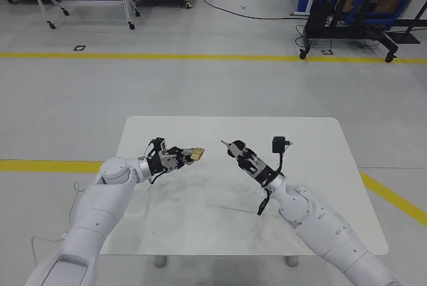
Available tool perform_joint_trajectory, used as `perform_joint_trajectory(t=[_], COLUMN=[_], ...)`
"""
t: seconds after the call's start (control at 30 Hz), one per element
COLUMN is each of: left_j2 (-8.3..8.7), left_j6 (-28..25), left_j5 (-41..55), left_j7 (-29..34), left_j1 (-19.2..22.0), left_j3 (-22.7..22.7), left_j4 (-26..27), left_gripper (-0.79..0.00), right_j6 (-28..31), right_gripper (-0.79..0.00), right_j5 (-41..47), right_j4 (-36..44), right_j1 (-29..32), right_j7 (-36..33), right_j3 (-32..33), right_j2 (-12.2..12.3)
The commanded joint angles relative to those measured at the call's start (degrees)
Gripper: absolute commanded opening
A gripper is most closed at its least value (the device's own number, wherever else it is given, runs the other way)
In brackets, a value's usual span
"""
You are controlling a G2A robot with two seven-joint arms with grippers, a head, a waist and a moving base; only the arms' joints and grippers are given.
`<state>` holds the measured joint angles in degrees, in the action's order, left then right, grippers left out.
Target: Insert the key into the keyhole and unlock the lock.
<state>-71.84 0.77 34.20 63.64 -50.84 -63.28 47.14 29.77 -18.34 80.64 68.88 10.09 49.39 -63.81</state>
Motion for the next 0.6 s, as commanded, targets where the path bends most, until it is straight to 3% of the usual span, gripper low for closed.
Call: perform_joint_trajectory(t=[0.0, 0.1, 0.2, 0.57], left_j2=[0.12, 0.22, 0.31, 0.5], left_j6=[0.02, 0.87, 1.89, 3.15], left_j5=[-0.8, -2.01, -2.73, -2.56], left_j7=[0.06, -0.93, -1.48, -0.24], left_j1=[-0.42, -0.81, -1.12, -1.27], left_j3=[0.1, 0.38, 0.53, 0.3], left_j4=[1.05, 2.27, 3.25, 3.75], left_gripper=[-0.785, -0.785, -0.785, -0.785], right_j6=[-6.09, -18.01, -23.23, -24.68], right_gripper=[-0.785, -0.785, -0.785, -0.785], right_j5=[1.01, -0.12, 0.23, 0.8], right_j4=[2.43, 6.72, 10.94, 13.56], right_j1=[1.67, 3.26, 5.6, 7.15], right_j7=[-0.92, -1.75, -0.96, -1.49], right_j3=[-0.31, -0.18, -0.01, 0.45], right_j2=[-0.23, -0.52, -0.78, -0.78])
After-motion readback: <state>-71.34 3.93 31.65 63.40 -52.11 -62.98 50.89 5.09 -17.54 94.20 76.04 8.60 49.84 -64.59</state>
